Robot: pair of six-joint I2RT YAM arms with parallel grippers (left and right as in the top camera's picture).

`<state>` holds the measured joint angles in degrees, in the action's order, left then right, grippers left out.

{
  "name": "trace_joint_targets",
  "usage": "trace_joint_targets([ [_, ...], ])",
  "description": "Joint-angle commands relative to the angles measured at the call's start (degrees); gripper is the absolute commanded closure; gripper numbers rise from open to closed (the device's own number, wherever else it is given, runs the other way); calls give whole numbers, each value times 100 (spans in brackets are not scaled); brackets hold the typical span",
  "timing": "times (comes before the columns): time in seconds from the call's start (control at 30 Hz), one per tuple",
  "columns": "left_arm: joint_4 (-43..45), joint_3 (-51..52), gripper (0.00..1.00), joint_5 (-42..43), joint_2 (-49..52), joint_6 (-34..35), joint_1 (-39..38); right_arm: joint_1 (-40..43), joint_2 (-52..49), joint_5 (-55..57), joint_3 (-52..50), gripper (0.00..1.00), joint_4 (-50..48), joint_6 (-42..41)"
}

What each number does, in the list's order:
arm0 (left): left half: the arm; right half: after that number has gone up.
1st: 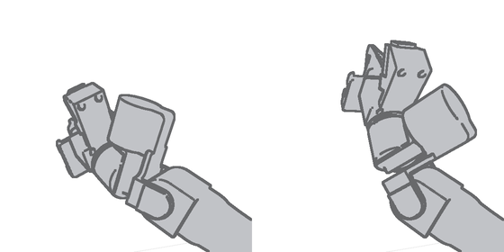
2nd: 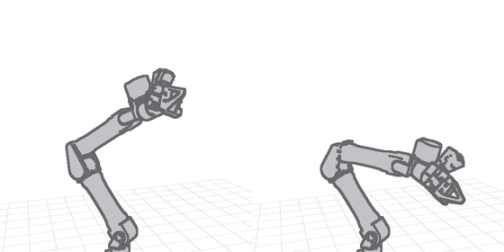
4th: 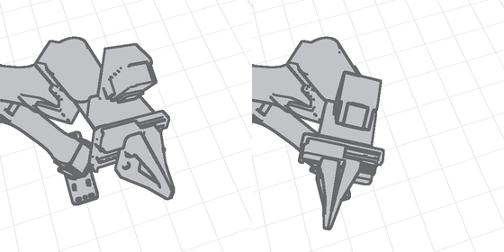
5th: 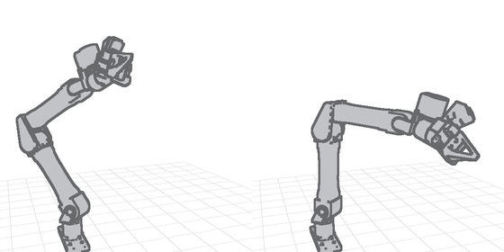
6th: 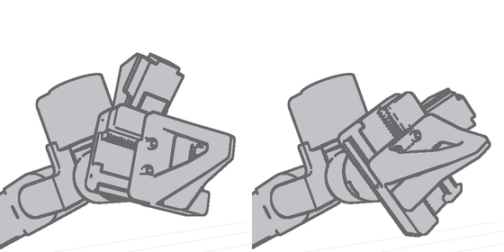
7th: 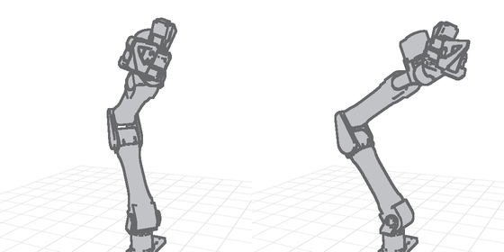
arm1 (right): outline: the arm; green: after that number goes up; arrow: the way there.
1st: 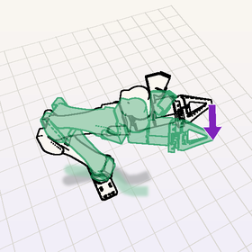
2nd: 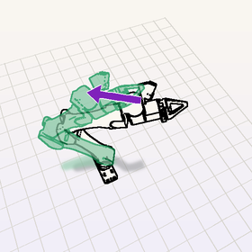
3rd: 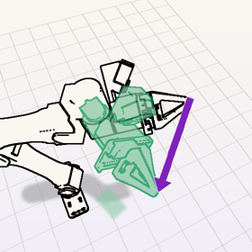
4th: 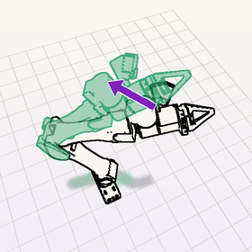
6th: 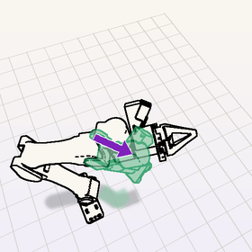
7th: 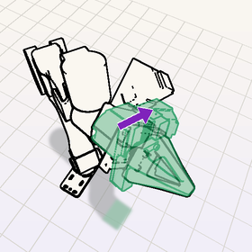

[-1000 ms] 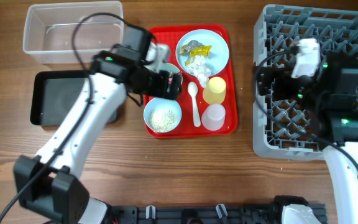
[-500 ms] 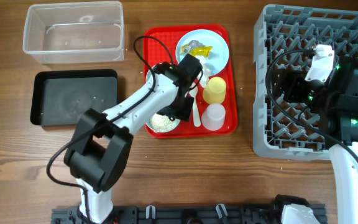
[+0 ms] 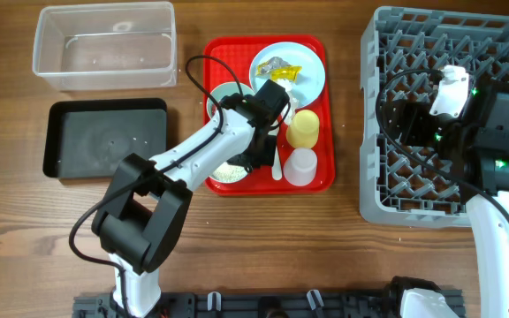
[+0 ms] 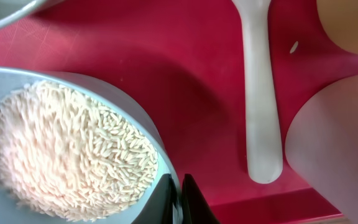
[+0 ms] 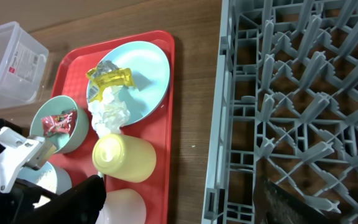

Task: Sort waste into correct bins and load items into the dishwasher rack
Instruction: 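Carry the rice bowl over the black tray and tip rice out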

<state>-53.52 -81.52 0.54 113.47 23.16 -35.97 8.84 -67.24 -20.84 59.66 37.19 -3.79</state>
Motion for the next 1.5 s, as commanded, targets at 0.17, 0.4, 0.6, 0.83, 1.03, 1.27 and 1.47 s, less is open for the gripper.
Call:
trace_joint_targets([
  [0.17, 232, 374, 96, -195, 81, 326, 7, 24, -33, 157, 76, 21, -37, 83],
  [0.4, 212, 374, 51, -323, 81, 260, 7, 24, -33, 157, 76, 21, -68, 81],
  [0.6, 251, 374, 85, -323, 81, 260, 7, 24, -33, 155, 76, 21, -59, 76],
  [0.83, 142, 354, 96, -319, 74, 260, 7, 24, -33, 155, 76, 21, -46, 79],
  [1.03, -817, -212, 96, -321, -273, 260, 83, 24, -33, 155, 76, 21, -50, 79],
  [1.27, -979, -391, 96, 164, -1515, 258, 841, 24, -33, 157, 76, 21, -50, 81],
  [1.47, -984, -391, 96, 1410, -2052, -393, 2435, 24, -33, 155, 76, 21, -48, 83],
])
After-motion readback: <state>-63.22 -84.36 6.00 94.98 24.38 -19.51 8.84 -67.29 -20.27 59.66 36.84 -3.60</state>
